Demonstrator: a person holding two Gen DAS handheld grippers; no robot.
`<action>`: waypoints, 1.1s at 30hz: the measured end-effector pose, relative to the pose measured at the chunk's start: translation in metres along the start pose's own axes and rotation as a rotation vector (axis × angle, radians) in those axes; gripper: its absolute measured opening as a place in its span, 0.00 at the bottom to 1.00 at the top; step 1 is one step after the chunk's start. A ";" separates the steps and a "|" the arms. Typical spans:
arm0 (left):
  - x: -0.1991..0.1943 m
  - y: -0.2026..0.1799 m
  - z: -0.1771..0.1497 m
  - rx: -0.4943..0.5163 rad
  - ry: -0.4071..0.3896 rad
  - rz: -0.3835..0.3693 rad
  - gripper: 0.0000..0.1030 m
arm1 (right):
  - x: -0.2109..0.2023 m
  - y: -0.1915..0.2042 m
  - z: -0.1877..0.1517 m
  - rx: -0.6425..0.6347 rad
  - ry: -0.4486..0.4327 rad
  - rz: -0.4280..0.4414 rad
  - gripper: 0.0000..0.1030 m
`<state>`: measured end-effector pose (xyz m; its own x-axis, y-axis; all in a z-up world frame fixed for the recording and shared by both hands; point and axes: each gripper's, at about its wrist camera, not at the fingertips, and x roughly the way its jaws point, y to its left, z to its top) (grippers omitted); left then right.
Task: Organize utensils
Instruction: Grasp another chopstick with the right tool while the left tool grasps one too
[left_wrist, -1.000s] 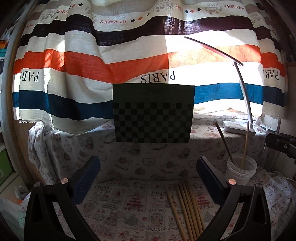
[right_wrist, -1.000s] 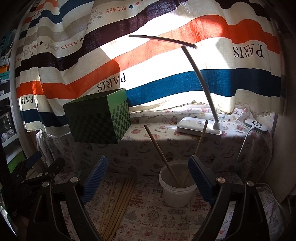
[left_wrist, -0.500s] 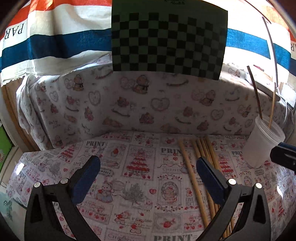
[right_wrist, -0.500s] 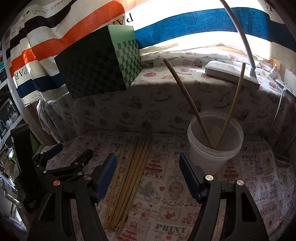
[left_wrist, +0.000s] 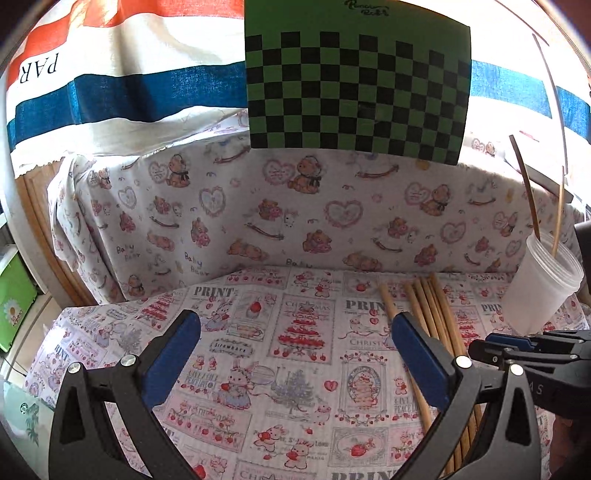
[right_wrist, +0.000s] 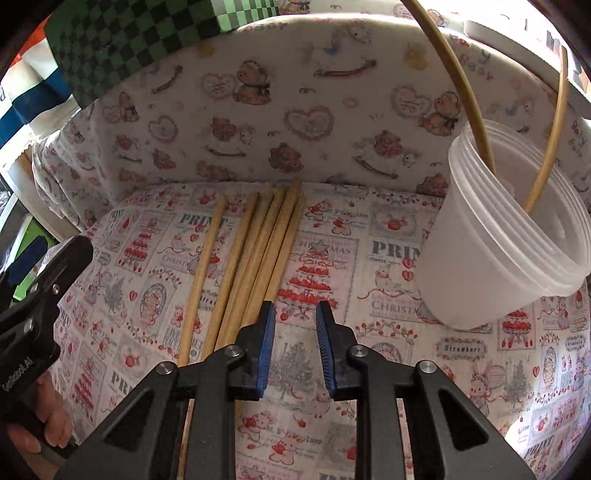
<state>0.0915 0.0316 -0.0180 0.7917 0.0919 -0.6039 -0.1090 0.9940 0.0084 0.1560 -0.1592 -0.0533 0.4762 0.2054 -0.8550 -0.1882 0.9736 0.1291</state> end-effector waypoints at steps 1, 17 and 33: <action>0.001 0.000 0.000 0.004 -0.006 0.010 1.00 | 0.003 -0.002 0.004 0.017 0.006 0.007 0.20; 0.011 0.018 0.002 -0.018 -0.003 0.087 1.00 | 0.033 -0.009 0.049 0.106 -0.002 0.040 0.14; 0.000 0.022 0.007 -0.070 0.002 0.029 1.00 | 0.053 0.011 0.072 0.096 0.045 0.011 0.14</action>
<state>0.0936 0.0542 -0.0123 0.7864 0.1204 -0.6059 -0.1737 0.9844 -0.0297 0.2411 -0.1307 -0.0608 0.4348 0.2133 -0.8749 -0.1092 0.9769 0.1839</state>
